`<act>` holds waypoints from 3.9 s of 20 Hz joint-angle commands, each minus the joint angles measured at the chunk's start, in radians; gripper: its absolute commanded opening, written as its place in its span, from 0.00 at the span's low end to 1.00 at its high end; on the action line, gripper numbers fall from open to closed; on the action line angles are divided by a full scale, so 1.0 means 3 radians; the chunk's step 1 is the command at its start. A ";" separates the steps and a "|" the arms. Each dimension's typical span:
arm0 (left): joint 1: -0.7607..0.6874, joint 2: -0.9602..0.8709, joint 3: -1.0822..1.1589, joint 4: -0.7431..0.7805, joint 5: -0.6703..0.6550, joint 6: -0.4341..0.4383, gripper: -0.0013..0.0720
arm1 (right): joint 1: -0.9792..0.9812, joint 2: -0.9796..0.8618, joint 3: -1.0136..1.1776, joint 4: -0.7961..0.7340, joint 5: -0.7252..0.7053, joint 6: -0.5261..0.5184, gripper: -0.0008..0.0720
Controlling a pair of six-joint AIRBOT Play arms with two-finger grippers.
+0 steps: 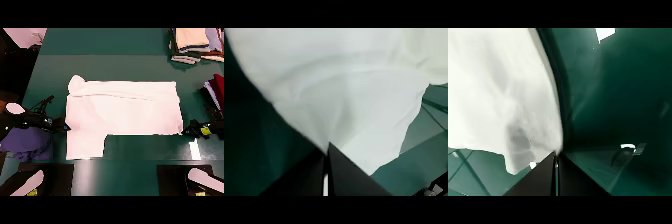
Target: Fold the shirts.
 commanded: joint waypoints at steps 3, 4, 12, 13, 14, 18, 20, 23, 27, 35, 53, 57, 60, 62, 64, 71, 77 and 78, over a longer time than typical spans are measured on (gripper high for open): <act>0.0003 0.0558 0.0083 0.0256 -0.0543 -0.0264 0.05 | 0.0017 0.0675 0.0006 -0.0512 0.0506 -0.0009 0.03; 0.0003 0.0729 0.0083 0.0251 -0.0738 -0.0357 0.05 | 0.0018 0.0848 0.0006 -0.0614 0.0591 0.0028 0.03; 0.0003 0.1114 0.0598 -0.0089 -0.0409 -0.0615 0.05 | 0.0453 0.1315 0.0376 -0.0675 0.0532 0.0383 0.03; 0.0003 0.1040 0.0692 -0.0090 -0.0258 -0.0568 0.05 | 0.0566 0.1200 0.0537 -0.0676 0.0467 0.0441 0.03; 0.0003 0.0927 0.0781 -0.0089 -0.0148 -0.0547 0.05 | 0.0679 0.1045 0.0720 -0.0676 0.0427 0.0454 0.03; 0.0003 0.0315 0.1068 -0.0117 0.0267 -0.0451 0.05 | 0.1016 0.0380 0.1405 -0.0676 0.0291 0.0551 0.03; 0.0003 -0.0042 0.1230 -0.0118 0.0430 -0.0451 0.05 | 0.1108 0.0043 0.1715 -0.0675 0.0259 0.0596 0.03; 0.0003 -0.0549 0.1432 -0.0189 0.0671 -0.0385 0.05 | 0.1221 -0.0407 0.2108 -0.0674 0.0249 0.0604 0.03; 0.0003 -0.1019 0.1588 -0.0415 0.0971 -0.0275 0.05 | 0.1280 -0.0954 0.2590 -0.0664 0.0220 0.0796 0.04; 0.0004 -0.1091 0.1783 -0.0571 0.1128 -0.0278 1.00 | 0.0992 -0.1589 0.3112 0.0615 -0.0188 0.0886 0.81; -0.1031 -0.1119 0.1882 -0.0518 0.0937 -0.0089 0.05 | 0.0451 -0.1593 0.1887 0.1064 0.0041 -0.0203 0.71; -0.1278 -0.1345 0.2017 -0.0502 0.0924 -0.0144 0.05 | 0.0656 -0.1595 0.1887 0.1057 0.0004 -0.0203 0.70; -0.1503 -0.1611 0.2272 -0.0502 0.0970 -0.0225 0.05 | 0.0743 -0.1595 0.1887 0.1062 0.0037 -0.0203 0.59; -0.1652 -0.1830 0.2478 -0.0500 0.0958 -0.0231 0.05 | 0.0813 -0.1595 0.1887 0.1062 0.0048 -0.0209 0.32; -0.1779 -0.2045 0.2664 -0.0498 0.0947 -0.0317 0.05 | 0.0877 -0.1593 0.1910 0.1064 0.0100 -0.0331 0.04; -0.2169 -0.2715 0.3236 -0.0318 0.1002 -0.0582 0.05 | 0.1115 -0.1134 0.2708 0.1071 0.0542 0.0151 0.03; -0.2246 -0.3124 0.3611 -0.0303 0.1012 -0.0799 0.05 | 0.1593 -0.0851 0.3587 0.1076 0.0769 0.0645 0.03; -0.2246 -0.3138 0.3623 -0.0298 0.1063 -0.0833 0.05 | 0.1695 -0.0851 0.3714 0.1077 0.0787 0.0685 0.03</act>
